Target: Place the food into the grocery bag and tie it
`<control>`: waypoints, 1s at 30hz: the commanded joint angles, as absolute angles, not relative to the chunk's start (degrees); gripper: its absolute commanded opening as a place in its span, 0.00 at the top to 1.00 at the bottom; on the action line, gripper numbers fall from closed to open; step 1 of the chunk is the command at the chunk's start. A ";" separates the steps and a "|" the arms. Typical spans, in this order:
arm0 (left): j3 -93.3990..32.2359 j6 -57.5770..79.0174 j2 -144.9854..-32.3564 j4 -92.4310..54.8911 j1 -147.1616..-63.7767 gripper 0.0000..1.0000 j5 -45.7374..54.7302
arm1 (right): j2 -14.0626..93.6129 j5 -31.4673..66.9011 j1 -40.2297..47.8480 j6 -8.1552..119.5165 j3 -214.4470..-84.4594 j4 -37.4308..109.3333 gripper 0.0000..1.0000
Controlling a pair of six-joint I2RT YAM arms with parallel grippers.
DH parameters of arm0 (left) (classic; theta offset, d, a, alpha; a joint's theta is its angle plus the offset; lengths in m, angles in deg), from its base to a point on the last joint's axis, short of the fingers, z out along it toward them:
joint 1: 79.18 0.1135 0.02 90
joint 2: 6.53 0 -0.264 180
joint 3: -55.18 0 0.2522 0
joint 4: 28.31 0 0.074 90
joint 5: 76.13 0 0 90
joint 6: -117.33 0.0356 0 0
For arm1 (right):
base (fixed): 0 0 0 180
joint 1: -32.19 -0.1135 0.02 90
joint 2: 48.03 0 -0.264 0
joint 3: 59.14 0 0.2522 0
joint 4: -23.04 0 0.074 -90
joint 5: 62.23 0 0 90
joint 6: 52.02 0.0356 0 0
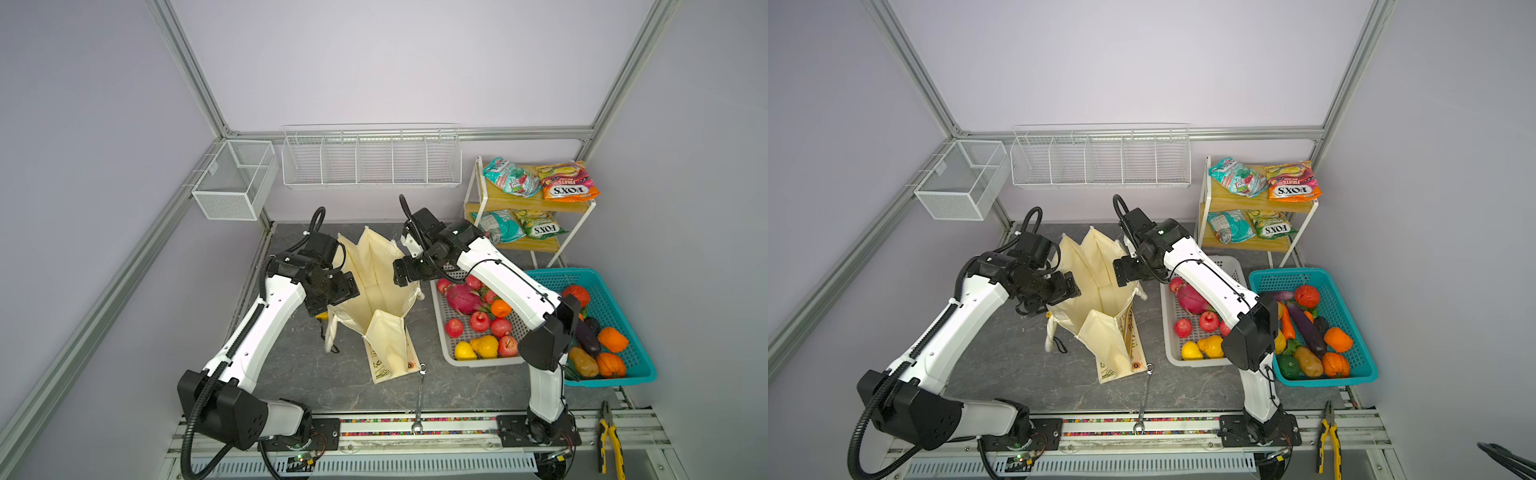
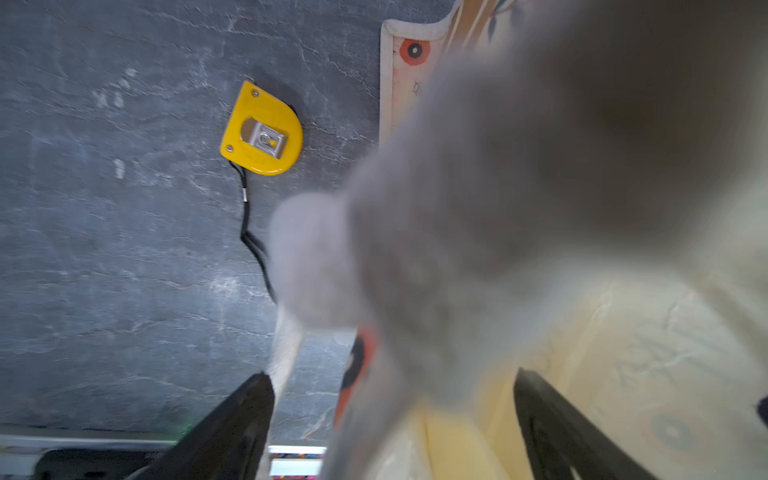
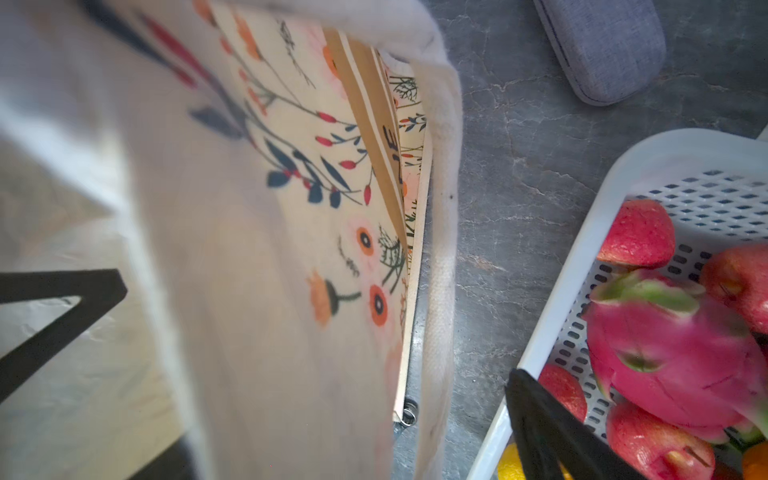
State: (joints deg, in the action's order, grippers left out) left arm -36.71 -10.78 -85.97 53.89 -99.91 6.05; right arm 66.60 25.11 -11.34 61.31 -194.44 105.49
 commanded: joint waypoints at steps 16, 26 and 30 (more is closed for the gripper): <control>-81.18 3.18 -104.85 86.34 -102.82 1.00 31.44 | 71.70 36.97 -7.92 59.55 -222.30 123.33 0.93; -75.39 4.37 -104.54 86.65 -99.54 1.00 51.10 | 63.40 52.70 -0.71 56.06 -216.46 124.18 0.93; -71.51 4.26 -102.15 86.61 -95.31 1.00 59.34 | 59.63 54.65 4.17 54.78 -212.62 124.20 0.93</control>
